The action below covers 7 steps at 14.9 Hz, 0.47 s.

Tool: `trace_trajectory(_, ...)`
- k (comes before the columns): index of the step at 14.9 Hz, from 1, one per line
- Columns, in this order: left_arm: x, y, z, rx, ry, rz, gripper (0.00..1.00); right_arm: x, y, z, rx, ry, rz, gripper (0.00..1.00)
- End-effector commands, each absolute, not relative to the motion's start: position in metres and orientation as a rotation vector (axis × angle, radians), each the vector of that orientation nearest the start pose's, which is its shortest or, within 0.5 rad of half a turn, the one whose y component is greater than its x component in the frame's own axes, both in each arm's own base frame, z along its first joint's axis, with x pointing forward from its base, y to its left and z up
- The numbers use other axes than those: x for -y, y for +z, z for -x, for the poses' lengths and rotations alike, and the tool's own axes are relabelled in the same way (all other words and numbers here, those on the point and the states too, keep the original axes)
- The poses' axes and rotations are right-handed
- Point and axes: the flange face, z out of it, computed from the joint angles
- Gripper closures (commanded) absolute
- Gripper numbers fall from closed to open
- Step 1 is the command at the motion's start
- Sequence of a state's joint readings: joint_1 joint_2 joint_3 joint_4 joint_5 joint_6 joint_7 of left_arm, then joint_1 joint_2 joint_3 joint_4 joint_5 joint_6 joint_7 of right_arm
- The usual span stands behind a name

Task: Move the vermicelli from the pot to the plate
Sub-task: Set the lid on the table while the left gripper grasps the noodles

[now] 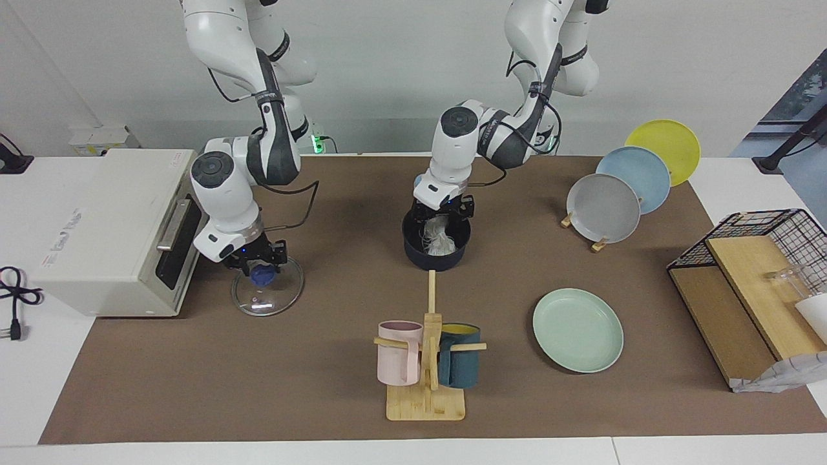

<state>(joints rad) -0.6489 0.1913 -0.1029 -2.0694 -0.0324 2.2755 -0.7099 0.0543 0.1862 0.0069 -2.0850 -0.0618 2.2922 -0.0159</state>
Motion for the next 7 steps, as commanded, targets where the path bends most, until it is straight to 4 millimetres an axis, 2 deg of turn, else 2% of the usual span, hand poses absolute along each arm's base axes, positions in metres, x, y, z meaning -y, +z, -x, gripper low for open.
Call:
trace_trajectory(1, 0.398, 0.327, -0.422, -0.012, 0.024, 3.195, 0.0, -0.033, 0.39, -0.589, 0.199, -0.036, 3.185, 0.0)
trace_trajectory(3, 0.398, 0.324, -0.423, -0.019, 0.026, 3.194, 0.01, -0.032, 0.441, -0.596, 0.189, 0.035, 3.19, 0.0)
trace_trajectory(4, 0.399, 0.325, -0.423, -0.024, 0.027, 3.193, 0.11, -0.032, 0.468, -0.596, 0.188, 0.038, 3.191, 0.0)
trace_trajectory(5, 0.399, 0.326, -0.423, -0.026, 0.029, 3.192, 0.5, -0.032, 0.495, -0.596, 0.182, 0.06, 3.192, 0.0)
trace_trajectory(6, 0.399, 0.326, -0.424, -0.031, 0.026, 3.194, 0.82, -0.033, 0.513, -0.594, 0.179, 0.077, 3.191, 0.0)
trace_trajectory(7, 0.399, 0.327, -0.425, -0.039, 0.027, 3.194, 1.0, -0.033, 0.532, -0.588, 0.17, 0.077, 3.191, 0.0)
